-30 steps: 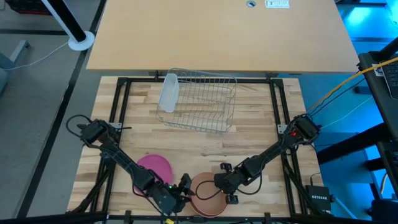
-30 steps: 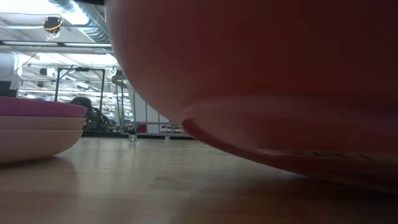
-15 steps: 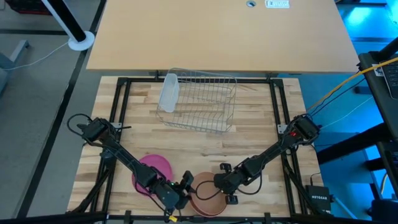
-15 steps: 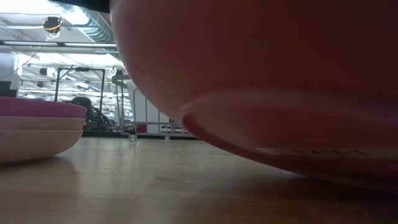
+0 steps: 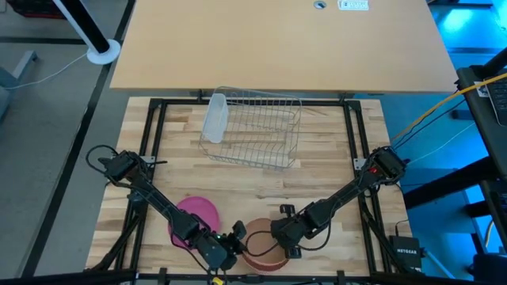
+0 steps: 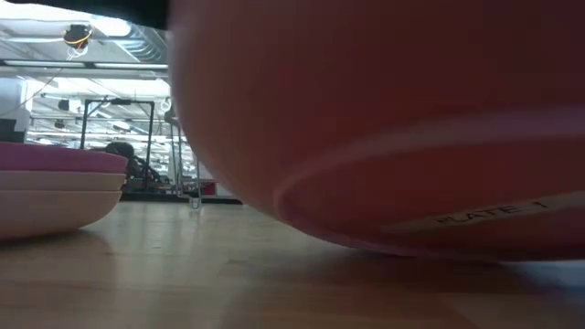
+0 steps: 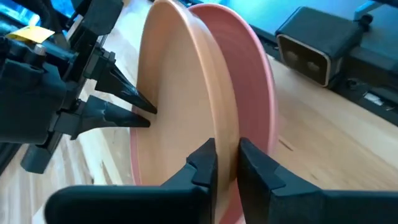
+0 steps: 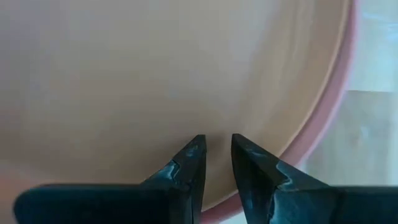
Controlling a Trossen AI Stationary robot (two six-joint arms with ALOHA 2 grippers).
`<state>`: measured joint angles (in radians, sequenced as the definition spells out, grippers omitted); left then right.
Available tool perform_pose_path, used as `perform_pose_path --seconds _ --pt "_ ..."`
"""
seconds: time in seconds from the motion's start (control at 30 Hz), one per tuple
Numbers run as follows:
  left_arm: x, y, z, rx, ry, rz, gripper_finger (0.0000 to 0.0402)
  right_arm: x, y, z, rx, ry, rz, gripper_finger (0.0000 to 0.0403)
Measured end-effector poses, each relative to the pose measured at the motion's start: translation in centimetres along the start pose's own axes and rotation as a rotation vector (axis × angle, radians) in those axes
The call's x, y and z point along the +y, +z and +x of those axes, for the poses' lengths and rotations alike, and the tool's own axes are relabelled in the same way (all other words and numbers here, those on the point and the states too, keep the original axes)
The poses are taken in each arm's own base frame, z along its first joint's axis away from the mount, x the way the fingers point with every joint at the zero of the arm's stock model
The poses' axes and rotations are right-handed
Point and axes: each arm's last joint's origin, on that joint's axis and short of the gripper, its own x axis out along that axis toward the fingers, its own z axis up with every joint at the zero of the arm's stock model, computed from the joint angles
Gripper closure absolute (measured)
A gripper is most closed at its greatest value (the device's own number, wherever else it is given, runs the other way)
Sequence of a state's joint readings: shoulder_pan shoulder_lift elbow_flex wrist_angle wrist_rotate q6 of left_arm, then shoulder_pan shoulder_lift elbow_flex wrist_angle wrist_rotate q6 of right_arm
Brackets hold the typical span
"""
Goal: Sort dishes
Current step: Put the light red plate into the dish rack
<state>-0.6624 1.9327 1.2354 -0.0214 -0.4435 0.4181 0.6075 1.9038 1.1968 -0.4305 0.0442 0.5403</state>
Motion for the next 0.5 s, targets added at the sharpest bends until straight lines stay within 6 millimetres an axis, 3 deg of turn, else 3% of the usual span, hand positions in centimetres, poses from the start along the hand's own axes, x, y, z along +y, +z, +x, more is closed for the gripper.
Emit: perform_pose_path --seconds 0.5 --pt "0.2 0.0 0.1 0.012 0.051 0.002 0.0394 1.1 3.0 -4.8 0.053 -0.179 -0.015 0.0318"
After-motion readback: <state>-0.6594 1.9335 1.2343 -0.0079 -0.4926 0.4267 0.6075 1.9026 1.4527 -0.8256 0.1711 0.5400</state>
